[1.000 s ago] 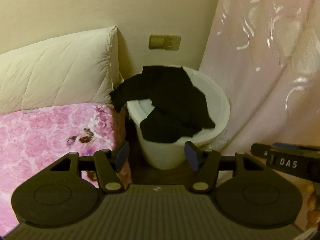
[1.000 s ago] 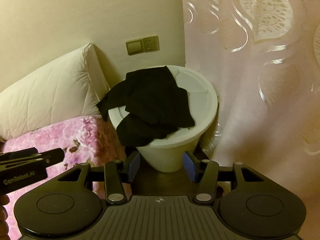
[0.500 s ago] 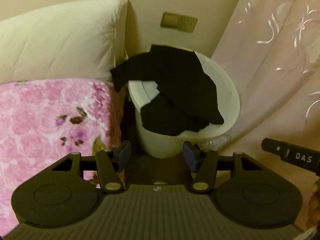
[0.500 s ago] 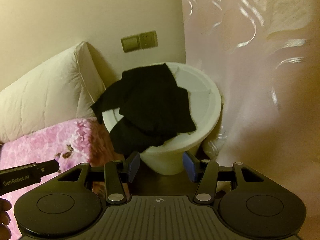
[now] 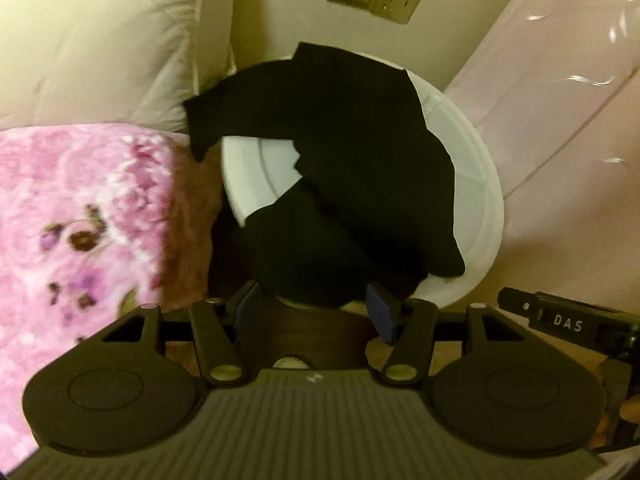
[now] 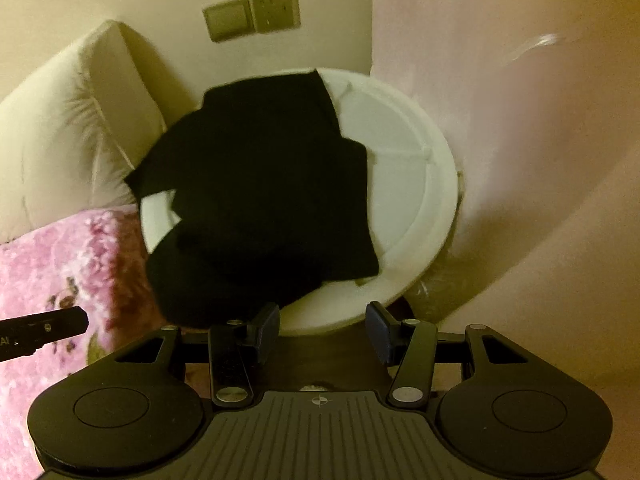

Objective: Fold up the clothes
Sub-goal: 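Reach both grippers into the bin and grasp the black garment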

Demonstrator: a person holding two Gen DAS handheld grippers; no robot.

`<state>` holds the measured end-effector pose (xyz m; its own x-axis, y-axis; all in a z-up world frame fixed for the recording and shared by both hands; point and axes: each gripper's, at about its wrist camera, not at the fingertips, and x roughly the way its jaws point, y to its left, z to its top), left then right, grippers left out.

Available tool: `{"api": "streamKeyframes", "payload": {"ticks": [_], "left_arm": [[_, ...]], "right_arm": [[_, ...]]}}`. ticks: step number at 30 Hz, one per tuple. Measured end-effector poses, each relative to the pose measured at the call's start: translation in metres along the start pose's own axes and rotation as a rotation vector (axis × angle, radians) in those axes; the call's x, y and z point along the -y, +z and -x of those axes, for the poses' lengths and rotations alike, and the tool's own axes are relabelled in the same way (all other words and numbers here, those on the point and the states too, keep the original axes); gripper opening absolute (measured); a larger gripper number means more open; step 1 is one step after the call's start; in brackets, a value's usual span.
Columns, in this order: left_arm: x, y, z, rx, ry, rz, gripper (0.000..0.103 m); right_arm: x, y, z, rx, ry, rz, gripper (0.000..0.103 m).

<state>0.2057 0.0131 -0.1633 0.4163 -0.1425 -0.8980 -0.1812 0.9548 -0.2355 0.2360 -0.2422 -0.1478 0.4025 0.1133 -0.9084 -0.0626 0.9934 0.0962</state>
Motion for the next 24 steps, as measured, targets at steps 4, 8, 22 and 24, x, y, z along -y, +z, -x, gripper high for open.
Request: {"api": "streamKeyframes", "payload": {"ticks": [4, 8, 22, 24], "left_arm": [[0.005, 0.018, -0.04, -0.036, 0.016, 0.028, 0.054], [0.002, 0.04, -0.075, -0.057, 0.019, 0.082, 0.054], [-0.018, 0.108, -0.151, -0.078, -0.031, 0.234, 0.056], [-0.021, 0.117, -0.163, -0.087, -0.044, 0.257, 0.057]], "right_arm": [[0.014, 0.025, -0.038, -0.035, 0.013, -0.008, 0.052], [0.041, 0.049, -0.076, -0.045, 0.075, -0.15, 0.052], [0.068, 0.104, -0.164, -0.104, 0.141, -0.291, 0.077], [0.066, 0.11, -0.174, -0.108, 0.145, -0.294, 0.077]]}}
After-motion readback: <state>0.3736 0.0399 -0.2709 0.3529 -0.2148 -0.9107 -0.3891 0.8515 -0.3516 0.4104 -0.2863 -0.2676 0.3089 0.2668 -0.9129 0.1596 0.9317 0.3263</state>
